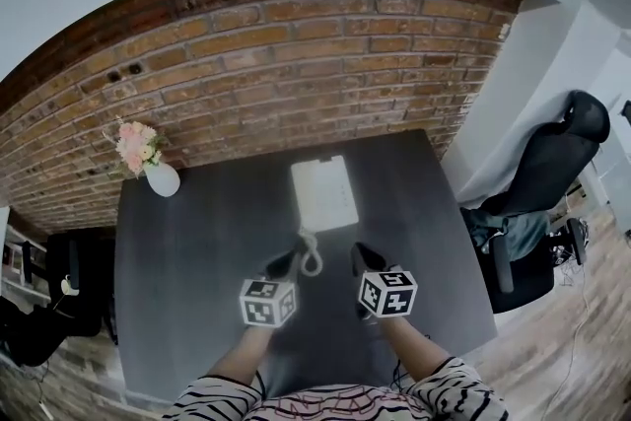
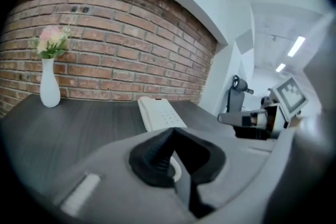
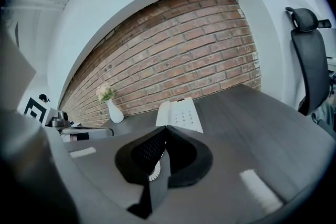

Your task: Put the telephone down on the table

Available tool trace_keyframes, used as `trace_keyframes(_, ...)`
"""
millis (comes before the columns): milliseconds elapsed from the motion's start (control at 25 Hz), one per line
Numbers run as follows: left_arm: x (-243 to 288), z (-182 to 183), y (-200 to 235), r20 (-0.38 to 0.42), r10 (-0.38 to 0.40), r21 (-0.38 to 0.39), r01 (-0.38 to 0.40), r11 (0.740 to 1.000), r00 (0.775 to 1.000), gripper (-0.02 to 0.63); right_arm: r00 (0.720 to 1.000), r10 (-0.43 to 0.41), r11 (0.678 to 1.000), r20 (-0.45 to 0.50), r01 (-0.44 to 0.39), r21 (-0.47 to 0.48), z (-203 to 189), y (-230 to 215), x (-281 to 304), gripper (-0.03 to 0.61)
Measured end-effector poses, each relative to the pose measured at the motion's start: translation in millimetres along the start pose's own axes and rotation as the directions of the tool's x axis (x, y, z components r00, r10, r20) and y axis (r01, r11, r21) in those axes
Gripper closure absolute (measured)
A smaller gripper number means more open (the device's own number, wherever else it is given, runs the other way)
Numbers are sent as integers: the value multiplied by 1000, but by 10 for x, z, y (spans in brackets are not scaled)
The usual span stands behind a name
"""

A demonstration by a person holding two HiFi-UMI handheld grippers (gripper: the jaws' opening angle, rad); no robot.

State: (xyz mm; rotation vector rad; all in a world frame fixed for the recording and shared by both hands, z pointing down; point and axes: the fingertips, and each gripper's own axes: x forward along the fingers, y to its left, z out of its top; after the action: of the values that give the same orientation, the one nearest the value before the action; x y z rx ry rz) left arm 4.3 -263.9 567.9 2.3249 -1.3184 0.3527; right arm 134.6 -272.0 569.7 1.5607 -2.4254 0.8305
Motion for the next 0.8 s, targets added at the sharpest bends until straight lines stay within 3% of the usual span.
trace_keyframes(160, -282, -96, -97, -9, -38, 18, 38, 999, 999, 614, 999, -34, 999, 13, 35, -32, -141, 200, -229, 578)
trace_keyframes(800, -1528, -584, -3, -18, -109, 53, 110, 993, 994, 614, 989, -126, 992, 73, 124, 33, -805, 1151, -978, 578)
